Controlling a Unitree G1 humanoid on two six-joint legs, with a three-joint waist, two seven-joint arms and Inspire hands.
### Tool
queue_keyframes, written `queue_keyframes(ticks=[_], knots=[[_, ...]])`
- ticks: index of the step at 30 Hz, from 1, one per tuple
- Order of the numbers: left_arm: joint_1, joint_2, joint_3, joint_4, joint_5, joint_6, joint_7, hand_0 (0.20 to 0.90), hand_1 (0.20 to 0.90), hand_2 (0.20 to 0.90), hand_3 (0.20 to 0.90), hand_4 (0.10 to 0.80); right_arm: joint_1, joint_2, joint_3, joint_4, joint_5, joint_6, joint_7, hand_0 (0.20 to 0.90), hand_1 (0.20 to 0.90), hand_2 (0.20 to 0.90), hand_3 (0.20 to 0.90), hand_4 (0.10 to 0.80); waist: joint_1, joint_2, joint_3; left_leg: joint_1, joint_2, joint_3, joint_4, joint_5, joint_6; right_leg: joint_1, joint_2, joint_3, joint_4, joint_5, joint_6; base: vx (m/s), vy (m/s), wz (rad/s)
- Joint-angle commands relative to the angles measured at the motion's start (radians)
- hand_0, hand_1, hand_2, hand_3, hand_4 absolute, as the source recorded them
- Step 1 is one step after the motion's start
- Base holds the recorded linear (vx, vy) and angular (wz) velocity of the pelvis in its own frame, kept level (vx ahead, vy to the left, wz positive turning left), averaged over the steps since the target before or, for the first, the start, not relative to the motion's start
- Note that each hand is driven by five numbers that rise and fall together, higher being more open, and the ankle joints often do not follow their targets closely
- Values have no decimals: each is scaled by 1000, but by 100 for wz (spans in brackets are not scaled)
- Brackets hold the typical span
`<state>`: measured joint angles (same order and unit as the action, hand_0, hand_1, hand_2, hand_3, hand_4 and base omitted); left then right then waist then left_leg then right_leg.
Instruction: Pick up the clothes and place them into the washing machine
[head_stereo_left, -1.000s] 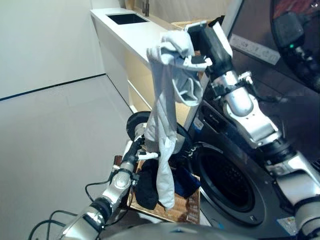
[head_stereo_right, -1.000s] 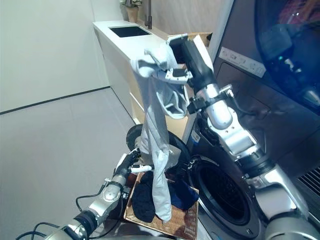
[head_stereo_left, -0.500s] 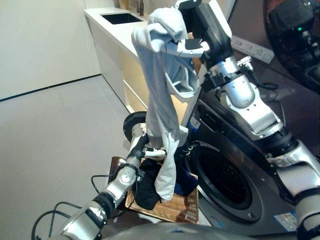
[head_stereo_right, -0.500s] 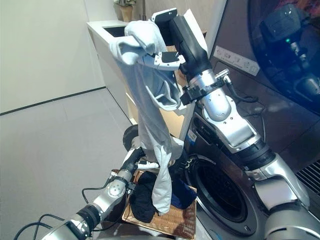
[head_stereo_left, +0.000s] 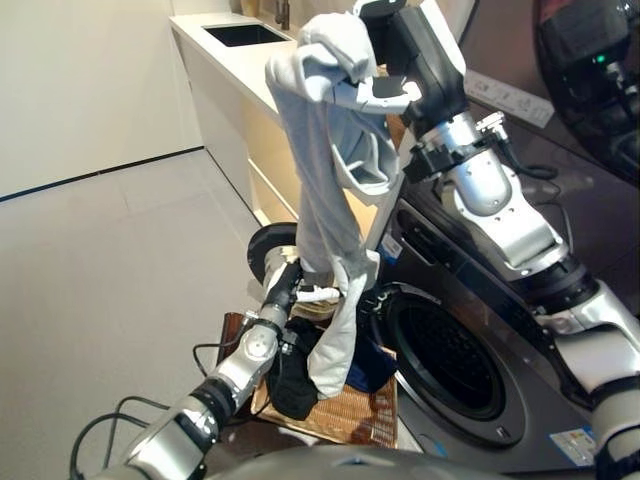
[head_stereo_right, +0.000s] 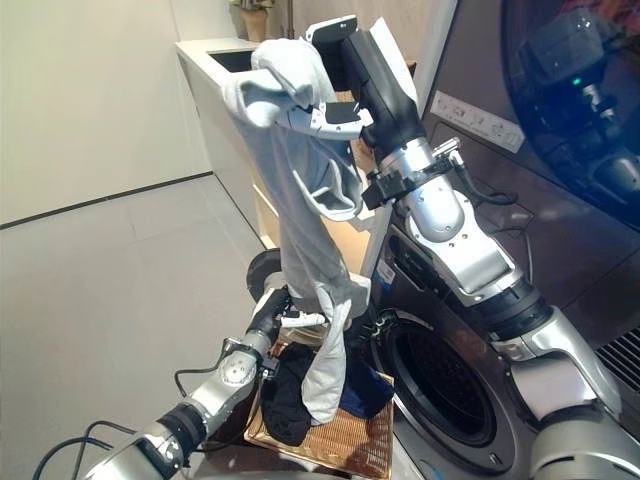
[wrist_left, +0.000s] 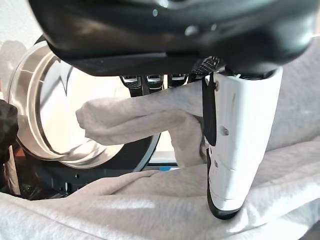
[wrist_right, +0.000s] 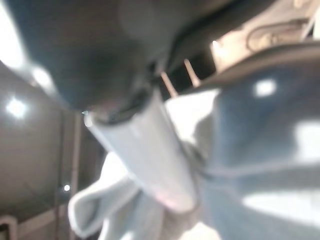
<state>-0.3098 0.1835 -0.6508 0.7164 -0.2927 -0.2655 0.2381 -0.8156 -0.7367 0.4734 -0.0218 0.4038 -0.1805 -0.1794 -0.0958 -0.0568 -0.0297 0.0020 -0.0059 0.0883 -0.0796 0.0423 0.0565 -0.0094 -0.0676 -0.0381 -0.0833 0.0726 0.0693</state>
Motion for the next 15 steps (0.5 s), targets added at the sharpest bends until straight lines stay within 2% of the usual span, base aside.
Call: queue_keyframes(ticks=[1,4,9,15], knots=[[-185,-64,-50,-9,-18,-86,0,900,900,900,900,800,-181,7,-63,4,53,-120,-64,200,200,200,200,300,32,-54,-111,-13,15,-10,36,-71,-70,-5,-18,-24,24,-47,27,0,0,0],[-199,-69,-53,-27,-53,-90,-12,900,900,900,900,800,-185,11,-56,8,57,-119,-61,200,200,200,200,300,32,-55,-109,-14,15,-9,37,-71,-69,-7,-18,-23,24,-46,28,0,0,0],[-192,-55,-47,-79,-191,-85,-106,900,900,900,900,800,-190,17,-54,19,71,-120,-53,200,200,200,200,300,32,-53,-110,-13,15,-7,37,-74,-67,-7,-18,-20,26,-45,27,1,3,-1],[-184,-45,-50,-95,-253,-75,-169,900,900,900,900,800,-193,17,-47,17,87,-118,-31,200,200,200,200,300,31,-53,-111,-11,14,-5,37,-75,-65,-8,-18,-17,26,-44,27,0,0,0]])
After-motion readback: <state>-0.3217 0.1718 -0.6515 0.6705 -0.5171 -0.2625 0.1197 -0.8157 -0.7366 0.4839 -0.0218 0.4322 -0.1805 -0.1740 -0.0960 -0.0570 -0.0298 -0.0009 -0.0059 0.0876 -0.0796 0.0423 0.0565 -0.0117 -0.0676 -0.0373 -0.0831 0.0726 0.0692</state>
